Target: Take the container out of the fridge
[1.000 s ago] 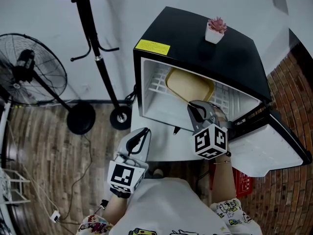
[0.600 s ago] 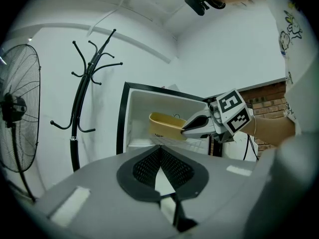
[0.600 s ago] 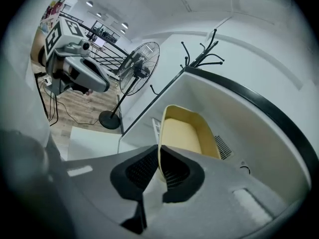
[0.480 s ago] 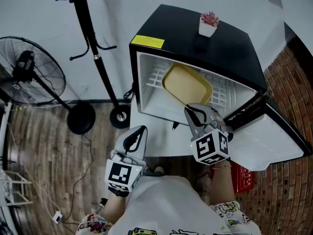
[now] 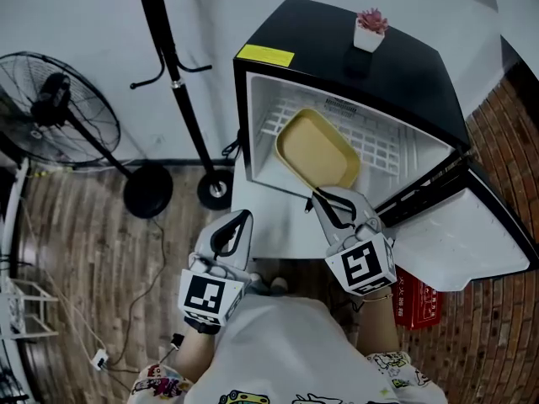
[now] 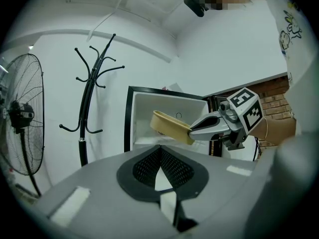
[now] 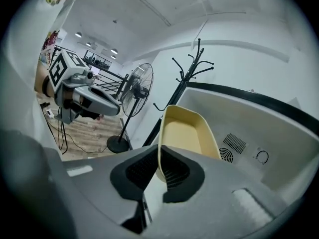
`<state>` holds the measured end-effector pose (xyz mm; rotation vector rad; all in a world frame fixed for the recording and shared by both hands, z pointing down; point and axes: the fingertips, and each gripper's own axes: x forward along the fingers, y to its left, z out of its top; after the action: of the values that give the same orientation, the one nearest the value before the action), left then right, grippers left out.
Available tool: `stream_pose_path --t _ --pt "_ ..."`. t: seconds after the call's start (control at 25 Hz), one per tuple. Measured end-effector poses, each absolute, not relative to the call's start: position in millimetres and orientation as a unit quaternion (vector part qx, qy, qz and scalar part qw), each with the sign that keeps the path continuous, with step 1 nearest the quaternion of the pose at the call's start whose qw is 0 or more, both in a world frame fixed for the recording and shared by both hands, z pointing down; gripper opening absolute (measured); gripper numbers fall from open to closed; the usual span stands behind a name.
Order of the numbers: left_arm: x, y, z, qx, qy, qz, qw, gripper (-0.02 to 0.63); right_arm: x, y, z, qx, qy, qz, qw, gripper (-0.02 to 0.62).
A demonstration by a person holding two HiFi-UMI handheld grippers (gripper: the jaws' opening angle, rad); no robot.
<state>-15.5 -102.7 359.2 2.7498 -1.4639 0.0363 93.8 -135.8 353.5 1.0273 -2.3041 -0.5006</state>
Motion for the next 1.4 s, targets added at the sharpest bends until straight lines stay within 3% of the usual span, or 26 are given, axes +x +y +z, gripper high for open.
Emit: stream_pose_path --t 0.2,0.56,1.4 --pt "-20 -97 362 0.879 -0.477 0.012 0.011 0.003 82 -122 364 0.364 -0.882 -0.161 0.251 0.017" --pt "-26 -93 366 0.872 -0.489 0.014 0.020 0.003 75 -105 398 0.344 -0.896 -0.121 0.255 0.017" --pt "17 -99 398 0.896 -0.440 0.038 0.057 0.003 123 -86 451 0.404 -0.895 0.039 0.186 0.018"
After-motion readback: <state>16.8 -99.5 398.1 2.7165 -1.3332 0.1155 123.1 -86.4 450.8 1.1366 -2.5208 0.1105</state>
